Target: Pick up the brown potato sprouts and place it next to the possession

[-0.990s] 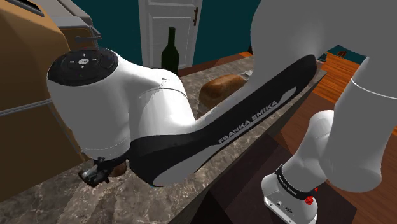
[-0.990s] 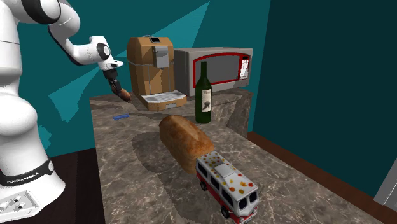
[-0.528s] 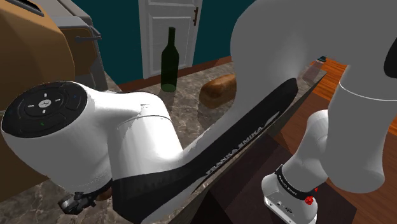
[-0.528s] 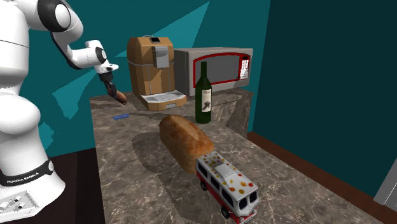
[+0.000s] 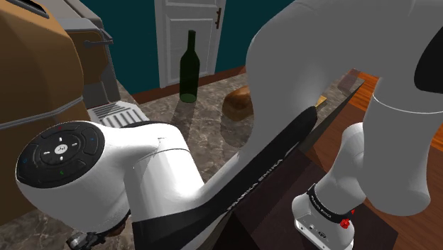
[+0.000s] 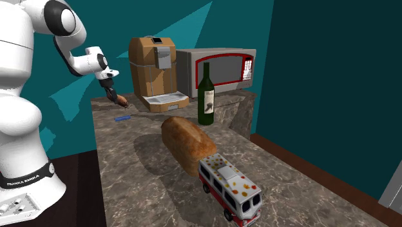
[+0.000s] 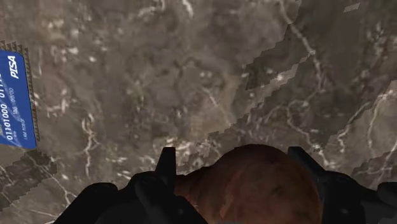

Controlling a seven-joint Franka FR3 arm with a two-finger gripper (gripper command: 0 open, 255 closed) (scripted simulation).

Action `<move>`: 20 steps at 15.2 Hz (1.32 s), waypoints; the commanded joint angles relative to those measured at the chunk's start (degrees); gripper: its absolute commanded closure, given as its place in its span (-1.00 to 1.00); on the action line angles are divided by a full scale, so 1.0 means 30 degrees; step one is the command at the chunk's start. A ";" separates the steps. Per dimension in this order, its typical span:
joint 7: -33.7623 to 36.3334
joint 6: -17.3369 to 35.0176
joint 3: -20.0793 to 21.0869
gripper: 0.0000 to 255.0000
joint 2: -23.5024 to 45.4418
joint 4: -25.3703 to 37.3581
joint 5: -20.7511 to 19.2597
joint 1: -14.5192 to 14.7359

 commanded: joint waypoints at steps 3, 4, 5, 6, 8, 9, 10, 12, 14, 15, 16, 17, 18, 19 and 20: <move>0.0058 0.0156 -0.0304 1.00 0.0392 -0.0043 -0.0229 -0.0163; 0.0061 0.0155 -0.0296 1.00 0.0393 -0.0043 -0.0234 -0.0171; 0.0064 0.0153 -0.0288 1.00 0.0395 -0.0042 -0.0238 -0.0178; 0.0066 0.0152 -0.0281 1.00 0.0396 -0.0042 -0.0242 -0.0185; 0.0117 0.0084 -0.0232 -1.00 0.0347 -0.0034 -0.0208 -0.0147; 0.0138 0.0142 -0.0263 -1.00 0.0405 -0.0043 -0.0255 -0.0143; 0.0266 0.0158 -0.0296 -1.00 0.0571 0.0071 -0.0349 -0.0036; 0.0153 0.0200 -0.0272 -1.00 0.0402 -0.0104 -0.0271 -0.0154; -0.0144 -0.0279 -0.0051 -1.00 -0.0055 -0.0013 0.0097 -0.0300; -0.0360 -0.0717 0.0145 -1.00 -0.0497 0.0042 0.0444 -0.0387; -0.0573 -0.1166 0.0325 -1.00 -0.0926 0.0124 0.0786 -0.0463; -0.0738 -0.1527 0.0456 -1.00 -0.1253 0.0208 0.1051 -0.0514; -0.0740 -0.1526 0.0451 -1.00 -0.1254 0.0208 0.1053 -0.0510; -0.0740 -0.1526 0.0450 -1.00 -0.1254 0.0208 0.1053 -0.0509; -0.0740 -0.1526 0.0450 -1.00 -0.1254 0.0207 0.1054 -0.0509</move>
